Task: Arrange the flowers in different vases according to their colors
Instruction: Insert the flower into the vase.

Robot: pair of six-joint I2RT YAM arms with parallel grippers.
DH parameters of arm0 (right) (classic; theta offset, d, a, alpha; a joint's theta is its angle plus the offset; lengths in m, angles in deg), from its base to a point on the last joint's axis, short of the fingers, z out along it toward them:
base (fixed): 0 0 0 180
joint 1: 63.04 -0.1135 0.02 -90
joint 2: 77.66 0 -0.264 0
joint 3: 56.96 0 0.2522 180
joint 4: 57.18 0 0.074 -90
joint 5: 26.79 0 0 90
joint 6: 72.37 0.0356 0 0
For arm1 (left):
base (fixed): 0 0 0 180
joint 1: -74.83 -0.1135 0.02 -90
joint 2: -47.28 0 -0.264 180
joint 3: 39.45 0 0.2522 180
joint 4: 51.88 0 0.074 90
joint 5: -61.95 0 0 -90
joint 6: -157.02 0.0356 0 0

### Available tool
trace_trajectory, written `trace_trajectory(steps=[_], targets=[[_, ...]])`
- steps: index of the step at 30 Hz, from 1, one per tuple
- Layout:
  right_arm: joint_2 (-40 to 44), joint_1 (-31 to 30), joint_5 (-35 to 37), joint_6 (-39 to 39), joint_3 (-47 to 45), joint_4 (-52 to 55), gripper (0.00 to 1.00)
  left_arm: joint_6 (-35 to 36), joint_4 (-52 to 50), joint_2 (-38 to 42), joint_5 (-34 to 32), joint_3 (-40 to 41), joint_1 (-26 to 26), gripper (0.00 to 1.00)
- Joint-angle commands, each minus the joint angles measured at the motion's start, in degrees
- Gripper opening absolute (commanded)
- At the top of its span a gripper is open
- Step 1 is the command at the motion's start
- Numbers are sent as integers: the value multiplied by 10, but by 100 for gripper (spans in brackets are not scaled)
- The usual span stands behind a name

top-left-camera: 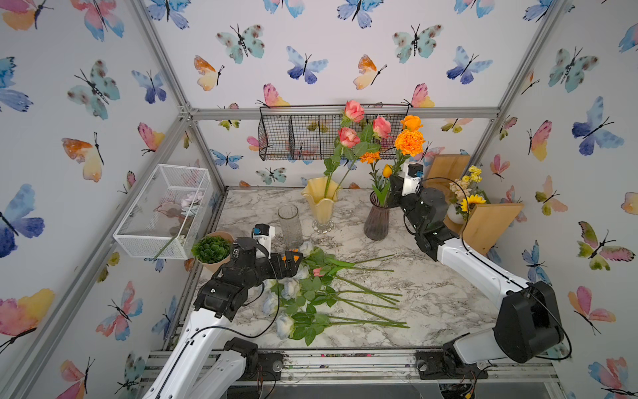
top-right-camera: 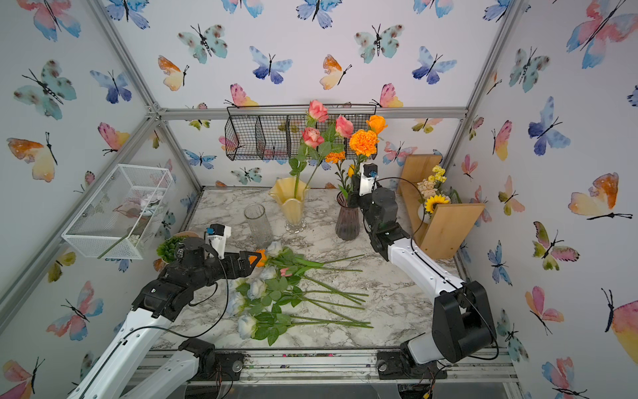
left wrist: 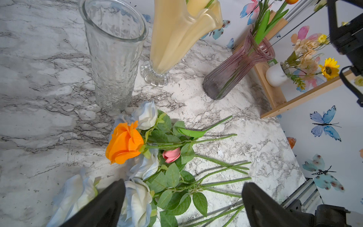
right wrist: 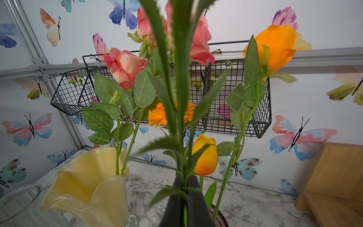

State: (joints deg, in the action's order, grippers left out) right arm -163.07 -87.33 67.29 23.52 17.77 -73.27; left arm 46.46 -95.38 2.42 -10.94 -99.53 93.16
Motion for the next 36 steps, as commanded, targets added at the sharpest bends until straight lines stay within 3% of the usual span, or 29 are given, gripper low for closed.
trace_trajectory(steps=[1,3,9,12,24,32,36], targets=[[-6,5,19,20,-15,-9,3,7,9,-1,18,6,-3,99],[-10,5,21,19,-10,2,9,7,9,-1,19,6,-3,99],[-19,6,17,13,31,69,50,7,9,0,17,6,-3,99],[-5,7,13,18,41,95,60,6,9,1,17,6,-3,99],[95,7,-9,93,79,312,63,6,9,8,17,6,-3,99],[132,-4,-150,155,83,480,50,8,11,7,23,7,-3,99],[128,-49,-173,187,29,486,45,7,11,2,25,8,-2,99]])
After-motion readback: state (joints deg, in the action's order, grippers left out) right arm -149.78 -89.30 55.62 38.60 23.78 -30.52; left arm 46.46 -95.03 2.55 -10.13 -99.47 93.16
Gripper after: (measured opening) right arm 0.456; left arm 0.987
